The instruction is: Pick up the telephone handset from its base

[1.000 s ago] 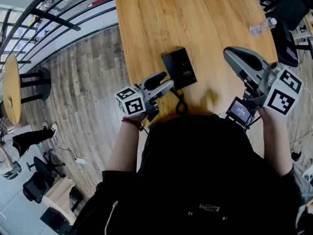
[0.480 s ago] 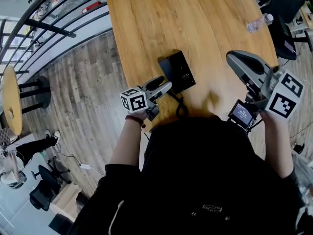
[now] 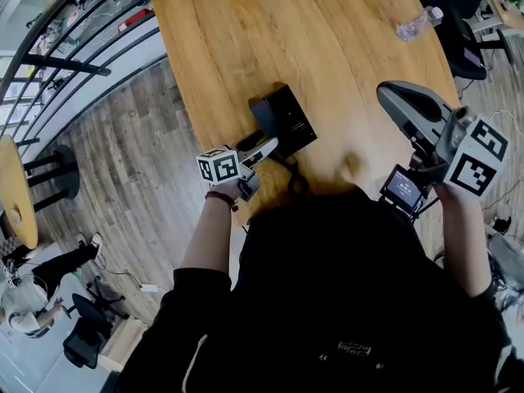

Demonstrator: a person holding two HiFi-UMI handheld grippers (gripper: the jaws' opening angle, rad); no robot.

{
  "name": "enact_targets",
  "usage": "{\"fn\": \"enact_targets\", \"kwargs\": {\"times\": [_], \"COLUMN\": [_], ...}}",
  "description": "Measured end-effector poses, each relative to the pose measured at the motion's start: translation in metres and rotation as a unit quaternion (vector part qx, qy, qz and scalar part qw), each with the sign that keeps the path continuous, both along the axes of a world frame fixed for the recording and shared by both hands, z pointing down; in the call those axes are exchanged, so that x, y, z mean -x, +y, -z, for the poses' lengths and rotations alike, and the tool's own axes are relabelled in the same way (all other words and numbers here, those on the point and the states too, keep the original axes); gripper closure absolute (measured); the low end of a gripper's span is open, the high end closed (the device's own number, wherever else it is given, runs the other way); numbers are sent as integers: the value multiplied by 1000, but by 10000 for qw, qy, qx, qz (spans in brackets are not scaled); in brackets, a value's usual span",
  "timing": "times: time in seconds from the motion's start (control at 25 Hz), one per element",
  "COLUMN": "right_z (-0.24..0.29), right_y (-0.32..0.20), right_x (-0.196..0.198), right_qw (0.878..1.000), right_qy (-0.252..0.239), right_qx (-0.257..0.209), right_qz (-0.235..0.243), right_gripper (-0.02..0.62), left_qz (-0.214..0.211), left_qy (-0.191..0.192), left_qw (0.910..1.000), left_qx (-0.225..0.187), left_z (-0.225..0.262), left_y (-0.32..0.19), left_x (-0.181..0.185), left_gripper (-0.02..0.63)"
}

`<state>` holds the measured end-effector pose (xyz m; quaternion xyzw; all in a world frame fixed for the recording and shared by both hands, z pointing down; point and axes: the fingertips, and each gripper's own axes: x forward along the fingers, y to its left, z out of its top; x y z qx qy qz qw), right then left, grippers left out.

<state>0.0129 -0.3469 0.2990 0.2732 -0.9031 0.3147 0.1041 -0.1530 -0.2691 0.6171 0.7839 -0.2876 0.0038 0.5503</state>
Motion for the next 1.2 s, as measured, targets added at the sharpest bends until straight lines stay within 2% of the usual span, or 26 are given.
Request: {"fn": "enact_targets", "kwargs": {"times": [0.32,0.56,0.64,1.0,1.2], "right_z": [-1,-1,-2,-8,-5], "right_y": [7,17,20,35,42], "right_x": [-21,-28,-32,-41,-41], "right_qw": [9994,9989,9986,9974,9971], "right_qy": [128,162,177,133,120], "right_qx": [45,62,70,123,98], "right_qz": [-312,-426,-493,-698,-742], "right_gripper": [578,578,578,578,578], "left_qz": [-196,-147,-140,30,136], "left_qy": [171,280,327,103,155], "left_qw": [9995,9992,9992,9998,9996], "left_qx": [180,245,208,191,195], "left_z": [-12,-17,-14,-21,-19], "left_y": [-1,-7,-8,-6,-5], "left_x": [-10,-12,-12,-5,-3], "left_gripper": [288,294,363,521,531]}}
